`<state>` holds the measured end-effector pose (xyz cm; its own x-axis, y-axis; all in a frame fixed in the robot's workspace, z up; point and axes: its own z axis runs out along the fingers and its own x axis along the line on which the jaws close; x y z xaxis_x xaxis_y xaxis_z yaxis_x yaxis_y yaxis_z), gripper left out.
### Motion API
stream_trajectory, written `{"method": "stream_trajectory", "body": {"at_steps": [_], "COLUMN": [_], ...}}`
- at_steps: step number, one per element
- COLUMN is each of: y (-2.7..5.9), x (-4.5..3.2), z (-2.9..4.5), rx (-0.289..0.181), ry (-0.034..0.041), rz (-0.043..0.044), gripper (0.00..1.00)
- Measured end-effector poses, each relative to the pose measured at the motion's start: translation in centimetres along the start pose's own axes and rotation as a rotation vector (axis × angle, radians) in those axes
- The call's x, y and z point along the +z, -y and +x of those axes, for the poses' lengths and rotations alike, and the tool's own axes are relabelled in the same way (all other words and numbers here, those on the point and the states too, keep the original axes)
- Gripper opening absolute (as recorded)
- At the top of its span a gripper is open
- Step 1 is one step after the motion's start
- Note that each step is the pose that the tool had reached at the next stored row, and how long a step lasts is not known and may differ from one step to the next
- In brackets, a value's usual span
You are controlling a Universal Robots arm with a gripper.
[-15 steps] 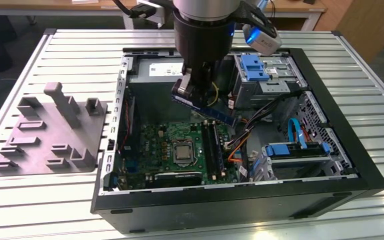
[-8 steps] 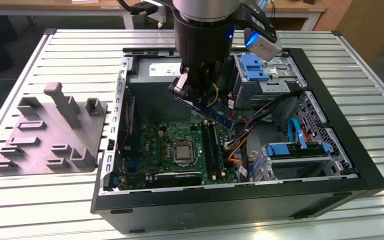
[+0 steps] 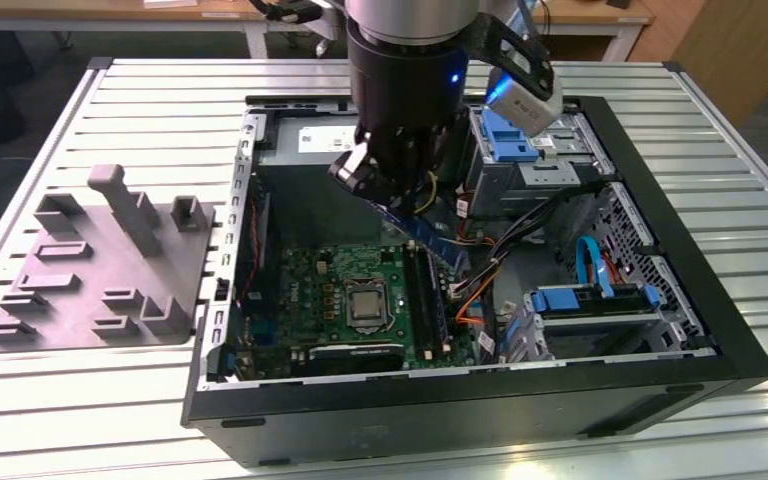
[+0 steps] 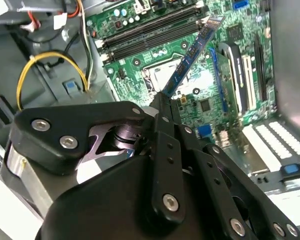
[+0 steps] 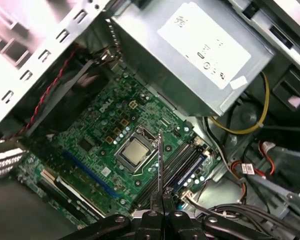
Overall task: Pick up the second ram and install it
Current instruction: 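Insert the second ram into the second slot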
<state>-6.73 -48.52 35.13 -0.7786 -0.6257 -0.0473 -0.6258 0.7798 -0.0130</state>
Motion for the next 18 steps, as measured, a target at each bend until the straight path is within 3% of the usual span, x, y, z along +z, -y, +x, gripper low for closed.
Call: {"method": "stream_trajectory", "body": {"at_steps": [18], "y": [0.00], "x": [0.18], "z": [0.01], "rx": [0.312], "ry": [-0.0042], "rz": [0.0148], "gripper": [0.11]}}
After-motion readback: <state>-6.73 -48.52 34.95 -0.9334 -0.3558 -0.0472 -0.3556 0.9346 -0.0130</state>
